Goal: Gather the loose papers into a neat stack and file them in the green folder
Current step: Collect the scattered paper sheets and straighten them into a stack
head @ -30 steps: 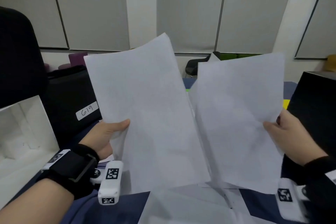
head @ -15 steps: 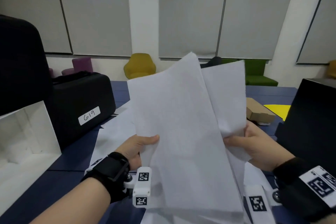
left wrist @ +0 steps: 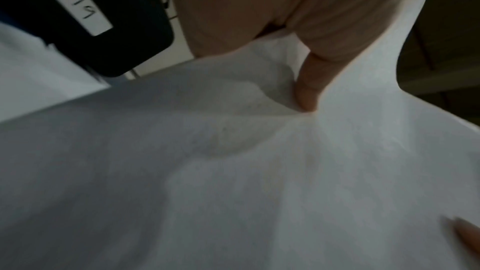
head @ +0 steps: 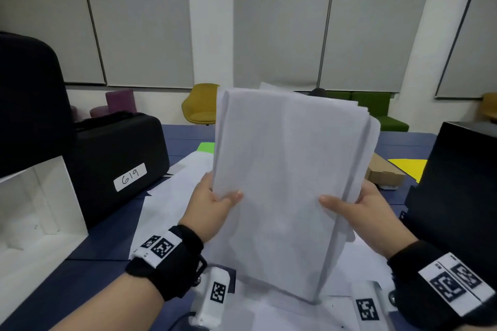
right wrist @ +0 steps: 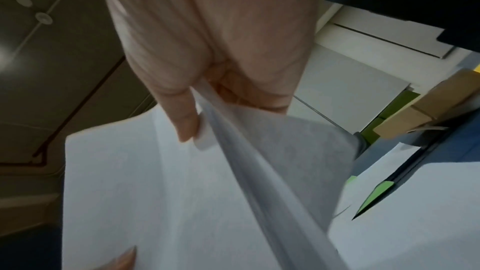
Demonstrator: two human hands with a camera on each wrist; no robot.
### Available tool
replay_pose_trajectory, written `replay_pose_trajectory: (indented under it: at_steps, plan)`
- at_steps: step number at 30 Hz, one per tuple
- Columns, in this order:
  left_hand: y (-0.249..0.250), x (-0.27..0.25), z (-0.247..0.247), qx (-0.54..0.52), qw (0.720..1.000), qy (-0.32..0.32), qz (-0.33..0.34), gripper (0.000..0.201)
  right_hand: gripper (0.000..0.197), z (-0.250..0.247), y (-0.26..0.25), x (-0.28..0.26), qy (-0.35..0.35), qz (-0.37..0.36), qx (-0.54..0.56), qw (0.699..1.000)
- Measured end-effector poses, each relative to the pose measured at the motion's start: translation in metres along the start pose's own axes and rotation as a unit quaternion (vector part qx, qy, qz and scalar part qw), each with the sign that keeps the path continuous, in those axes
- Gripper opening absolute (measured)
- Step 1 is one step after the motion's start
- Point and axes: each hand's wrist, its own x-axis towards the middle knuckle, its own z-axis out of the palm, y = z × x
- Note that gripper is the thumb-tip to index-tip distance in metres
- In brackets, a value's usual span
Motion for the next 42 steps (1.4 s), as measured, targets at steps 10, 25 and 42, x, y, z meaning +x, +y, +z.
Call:
replay_pose_trajectory:
  at_steps: [10, 25, 42]
  plan:
    - [-0.006, 0.002, -0.012, -0.114, 0.993, -0.004, -0.022, 0.113, 0.010, 0.008, 0.018, -0.017, 0.142, -0.093, 0.040, 0.985]
    - [0.049, -0.005, -0.010, -0.067, 0.970, 0.016, 0.235, 0.075, 0.050, 0.024, -0.018, 0.000, 0.118, -0.135, 0.177, 0.968]
    - [0.060, -0.001, -0.010, -0.054, 0.967, 0.045, 0.243, 0.055, 0.056, 0.021, -0.022, 0.002, 0.085, -0.185, 0.142, 0.969]
